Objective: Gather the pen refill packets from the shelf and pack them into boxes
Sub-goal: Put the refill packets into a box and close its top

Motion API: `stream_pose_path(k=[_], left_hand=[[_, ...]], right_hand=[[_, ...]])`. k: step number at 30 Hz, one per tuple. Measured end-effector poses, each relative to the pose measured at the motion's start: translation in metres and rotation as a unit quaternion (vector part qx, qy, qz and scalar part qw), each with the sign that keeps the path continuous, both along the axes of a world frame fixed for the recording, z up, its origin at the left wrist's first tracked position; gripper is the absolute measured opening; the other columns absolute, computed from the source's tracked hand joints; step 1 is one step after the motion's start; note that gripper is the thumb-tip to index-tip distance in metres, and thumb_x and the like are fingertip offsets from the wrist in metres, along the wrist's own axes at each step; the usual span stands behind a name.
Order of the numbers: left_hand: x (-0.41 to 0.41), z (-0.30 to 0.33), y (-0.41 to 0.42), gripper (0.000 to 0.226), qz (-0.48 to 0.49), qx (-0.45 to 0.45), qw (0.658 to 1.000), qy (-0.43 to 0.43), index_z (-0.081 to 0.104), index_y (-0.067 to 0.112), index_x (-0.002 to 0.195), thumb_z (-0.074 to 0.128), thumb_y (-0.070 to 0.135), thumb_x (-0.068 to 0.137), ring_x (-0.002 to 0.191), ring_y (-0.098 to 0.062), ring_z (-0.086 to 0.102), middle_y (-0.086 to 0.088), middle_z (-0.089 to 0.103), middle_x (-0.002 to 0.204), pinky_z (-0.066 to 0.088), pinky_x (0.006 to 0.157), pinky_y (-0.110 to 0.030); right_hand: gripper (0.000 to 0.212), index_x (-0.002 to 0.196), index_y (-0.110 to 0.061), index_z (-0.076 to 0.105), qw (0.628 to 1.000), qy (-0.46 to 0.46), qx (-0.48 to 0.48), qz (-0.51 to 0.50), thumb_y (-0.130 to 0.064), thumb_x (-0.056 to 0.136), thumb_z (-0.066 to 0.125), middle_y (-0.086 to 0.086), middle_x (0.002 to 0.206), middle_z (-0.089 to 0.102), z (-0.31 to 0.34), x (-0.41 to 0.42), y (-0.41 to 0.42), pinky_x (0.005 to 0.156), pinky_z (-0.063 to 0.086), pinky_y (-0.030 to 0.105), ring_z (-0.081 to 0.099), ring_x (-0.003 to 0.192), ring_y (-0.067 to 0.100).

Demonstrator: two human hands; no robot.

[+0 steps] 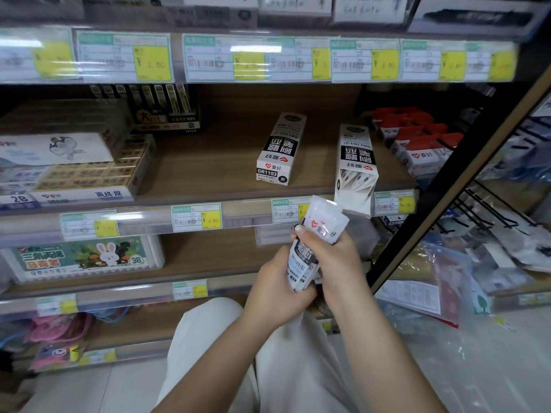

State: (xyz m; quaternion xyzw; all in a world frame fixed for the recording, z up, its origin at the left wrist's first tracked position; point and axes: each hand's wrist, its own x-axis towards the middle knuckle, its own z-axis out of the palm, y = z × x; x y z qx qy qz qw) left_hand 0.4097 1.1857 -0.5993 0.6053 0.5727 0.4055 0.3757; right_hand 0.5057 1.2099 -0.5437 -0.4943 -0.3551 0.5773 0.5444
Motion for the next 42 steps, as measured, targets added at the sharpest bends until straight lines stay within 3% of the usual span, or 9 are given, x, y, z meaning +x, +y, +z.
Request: stream_pose_path(k=[2, 7, 11, 16, 24, 30, 36, 38, 42], left_hand=[[-0.005, 0.011, 0.001, 0.026, -0.026, 0.004, 1.000, -0.016, 0.051, 0.029, 0.084, 0.057, 0.021, 0.060, 0.064, 0.003, 0.056, 0.012, 0.061, 0.071, 0.042, 0.057, -0.017], [-0.010, 0.032, 0.004, 0.029, -0.116, -0.012, 0.991, -0.072, 0.055, 0.025, 0.087, 0.060, 0.029, 0.059, 0.066, -0.003, 0.056, 0.015, 0.062, 0.071, 0.045, 0.062, -0.022], [-0.016, 0.043, 0.003, 0.034, -0.153, -0.056, 0.982, -0.096, 0.059, 0.027, 0.092, 0.067, 0.028, 0.060, 0.078, 0.000, 0.062, 0.017, 0.067, 0.080, 0.048, 0.073, -0.018], [-0.021, 0.044, 0.000, 0.058, -0.189, -0.088, 0.971, -0.115, 0.060, 0.019, 0.112, 0.075, 0.035, 0.058, 0.103, -0.018, 0.065, -0.001, 0.070, 0.106, 0.050, 0.094, -0.039], [-0.034, 0.058, -0.001, 0.067, -0.253, -0.139, 0.951, -0.113, 0.057, 0.020, 0.125, 0.073, 0.041, 0.063, 0.111, -0.015, 0.061, 0.001, 0.066, 0.118, 0.047, 0.097, -0.035], [-0.038, 0.059, -0.002, 0.069, -0.248, -0.165, 0.944, -0.141, 0.055, 0.015, 0.127, 0.075, 0.037, 0.065, 0.114, -0.026, 0.060, -0.011, 0.064, 0.122, 0.045, 0.101, -0.047], [-0.041, 0.063, -0.004, 0.064, -0.262, -0.170, 0.940, -0.140, 0.056, 0.012, 0.127, 0.074, 0.030, 0.068, 0.114, -0.027, 0.060, -0.012, 0.064, 0.121, 0.047, 0.099, -0.040], [-0.042, 0.065, -0.005, 0.060, -0.262, -0.171, 0.939, -0.142, 0.057, 0.013, 0.124, 0.072, 0.027, 0.068, 0.110, -0.023, 0.061, -0.010, 0.065, 0.118, 0.049, 0.095, -0.035], [-0.043, 0.069, -0.007, 0.047, -0.256, -0.176, 0.940, -0.143, 0.060, 0.010, 0.117, 0.062, 0.014, 0.070, 0.100, -0.019, 0.062, -0.012, 0.067, 0.110, 0.049, 0.088, -0.037]], right_hand=[[0.027, 0.095, -0.014, 0.065, 0.997, 0.043, 0.021, 0.062, -0.011, 0.070, 0.074, 0.012, 0.095, 0.071, 0.009, 0.009, 0.001, 0.072, 0.055, 0.031, 0.068, 0.085, 0.020], [0.027, 0.093, -0.018, 0.068, 0.984, 0.062, 0.042, 0.163, -0.016, 0.067, 0.066, 0.008, 0.090, 0.073, 0.019, 0.016, -0.001, 0.075, 0.054, 0.028, 0.069, 0.091, 0.018], [0.023, 0.090, -0.013, 0.065, 0.990, 0.034, 0.061, 0.124, -0.015, 0.069, 0.073, 0.004, 0.075, 0.070, 0.022, 0.012, -0.003, 0.072, 0.054, 0.032, 0.069, 0.081, 0.021], [0.008, 0.079, -0.015, 0.063, 0.997, 0.006, 0.070, 0.041, -0.011, 0.082, 0.069, 0.001, 0.067, 0.067, 0.026, 0.006, -0.006, 0.067, 0.055, 0.034, 0.068, 0.069, 0.019], [0.010, 0.085, -0.013, 0.060, 0.997, 0.061, 0.039, 0.021, -0.017, 0.083, 0.069, 0.004, 0.069, 0.062, 0.035, 0.010, -0.002, 0.073, 0.054, 0.040, 0.063, 0.068, 0.022], [0.010, 0.084, -0.012, 0.058, 0.992, 0.124, -0.001, 0.000, -0.018, 0.086, 0.065, -0.002, 0.056, 0.058, 0.038, 0.015, 0.002, 0.057, 0.055, 0.029, 0.059, 0.052, 0.011], [0.010, 0.082, -0.012, 0.058, 0.990, 0.140, -0.009, -0.005, -0.017, 0.085, 0.066, -0.001, 0.057, 0.057, 0.037, 0.014, 0.003, 0.053, 0.053, 0.026, 0.059, 0.051, 0.012], [0.009, 0.084, -0.011, 0.059, 0.990, 0.140, -0.005, 0.004, -0.017, 0.085, 0.066, 0.002, 0.062, 0.059, 0.038, 0.014, 0.002, 0.056, 0.055, 0.028, 0.061, 0.055, 0.014], [0.013, 0.096, -0.010, 0.063, 0.993, 0.118, 0.001, 0.010, -0.016, 0.085, 0.066, 0.013, 0.086, 0.067, 0.039, 0.014, 0.001, 0.081, 0.055, 0.043, 0.066, 0.078, 0.026]])
